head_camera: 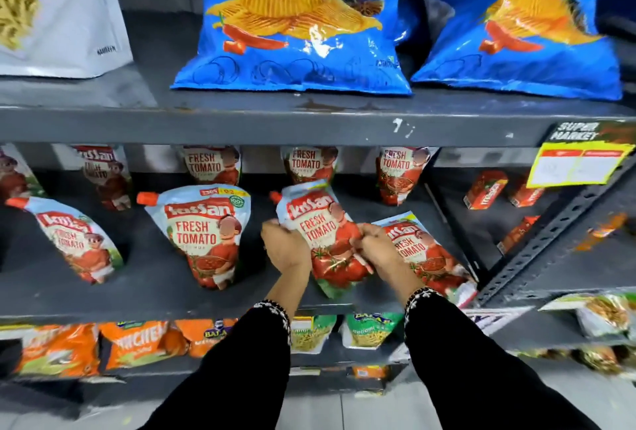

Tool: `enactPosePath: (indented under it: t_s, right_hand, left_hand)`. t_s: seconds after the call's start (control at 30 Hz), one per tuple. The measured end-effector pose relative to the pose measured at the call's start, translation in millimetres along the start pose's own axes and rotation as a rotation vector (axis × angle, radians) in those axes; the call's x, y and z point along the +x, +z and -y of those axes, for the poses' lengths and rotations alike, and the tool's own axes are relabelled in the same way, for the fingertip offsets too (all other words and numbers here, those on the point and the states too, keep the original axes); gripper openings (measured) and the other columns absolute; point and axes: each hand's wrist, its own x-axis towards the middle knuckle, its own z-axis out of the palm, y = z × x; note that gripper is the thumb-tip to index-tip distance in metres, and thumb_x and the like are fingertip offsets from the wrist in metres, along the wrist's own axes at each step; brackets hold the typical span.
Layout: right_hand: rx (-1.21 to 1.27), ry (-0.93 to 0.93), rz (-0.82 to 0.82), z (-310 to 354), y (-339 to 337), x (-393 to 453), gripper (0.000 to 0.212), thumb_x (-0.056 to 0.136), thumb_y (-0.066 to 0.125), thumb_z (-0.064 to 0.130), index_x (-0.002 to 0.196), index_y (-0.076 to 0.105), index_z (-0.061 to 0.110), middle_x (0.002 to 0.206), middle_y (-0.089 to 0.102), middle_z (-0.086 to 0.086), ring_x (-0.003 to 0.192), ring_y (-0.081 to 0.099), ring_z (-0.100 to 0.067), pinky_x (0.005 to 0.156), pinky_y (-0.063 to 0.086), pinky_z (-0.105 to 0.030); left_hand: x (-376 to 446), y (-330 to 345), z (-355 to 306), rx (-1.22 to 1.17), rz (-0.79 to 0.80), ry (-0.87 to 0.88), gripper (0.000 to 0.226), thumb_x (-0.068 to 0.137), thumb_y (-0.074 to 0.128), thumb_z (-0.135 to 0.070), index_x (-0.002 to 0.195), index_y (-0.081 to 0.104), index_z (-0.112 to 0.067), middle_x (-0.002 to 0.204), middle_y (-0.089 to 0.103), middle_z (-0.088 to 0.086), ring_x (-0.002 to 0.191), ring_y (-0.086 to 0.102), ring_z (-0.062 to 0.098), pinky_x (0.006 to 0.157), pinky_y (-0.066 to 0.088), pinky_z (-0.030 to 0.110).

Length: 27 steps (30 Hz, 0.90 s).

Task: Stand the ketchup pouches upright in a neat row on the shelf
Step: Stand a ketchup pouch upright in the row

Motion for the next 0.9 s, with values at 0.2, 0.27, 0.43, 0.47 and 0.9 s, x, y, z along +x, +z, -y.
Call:
enactPosePath:
  t_s: [0.2,0.27,0.43,0.47,0.9]
  right_hand:
    - [0.209,-0.149,-0.147,9.2,23.3,-12.2,0.033,0.079,0.042,-0.025,0.077,0.056,0.005,0.065,0.057,-0.011,0.054,0.058,-0.013,0.048,0.048,-0.012]
    - [0.189,-0.152,-0.153,2.1,27.7,-14.2,0.025,0.080,0.044,-0.024,0.093,0.057,-0.009,0.079,0.061,-0.017,0.072,0.056,-0.018,0.059,0.046,-0.014]
    - [0.175,-0.110,-0.188,5.7,17.6,-12.2,0.042,0.076,0.042,-0.027,0.113,0.055,-0.009,0.091,0.061,-0.011,0.085,0.056,-0.020,0.054,0.049,-0.011]
    - [0.174,-0.112,-0.217,7.1,12.2,-10.6,0.045,0.077,0.041,-0.026,0.117,0.053,-0.011,0.099,0.062,-0.016,0.090,0.057,-0.024,0.058,0.052,-0.014]
    - [-0.733,0.263,-0.290,-16.2,-117.7,-4.2,0.052,0.092,0.052,0.029,0.135,0.044,0.000,0.144,0.046,-0.019,0.134,0.043,-0.032,0.108,0.038,-0.037]
  left_hand:
    - [20.7,-16.2,-22.7,0.086,0.032,0.357,0.022,0.093,0.037,-0.002,0.102,0.052,0.011,0.100,0.061,0.033,0.093,0.059,0.041,0.074,0.045,0.044]
    - [24.6,-21.0,-19.7,0.122,0.089,0.400,0.022,0.095,0.037,-0.004,0.099,0.051,0.012,0.095,0.061,0.035,0.089,0.060,0.042,0.069,0.043,0.042]
    - [11.3,-25.2,-9.1,-0.011,0.042,0.205,0.024,0.094,0.050,-0.016,0.103,0.055,0.006,0.104,0.064,0.026,0.100,0.060,0.036,0.081,0.045,0.039]
    - [4.8,-22.9,-5.1,-0.064,0.022,0.111,0.025,0.092,0.053,-0.017,0.104,0.055,0.005,0.107,0.064,0.025,0.102,0.060,0.035,0.085,0.045,0.039]
    - [-76.7,88.1,14.7,0.038,0.631,-0.276,0.039,0.092,0.050,-0.020,0.120,0.059,0.007,0.127,0.059,0.028,0.118,0.057,0.040,0.100,0.047,0.043]
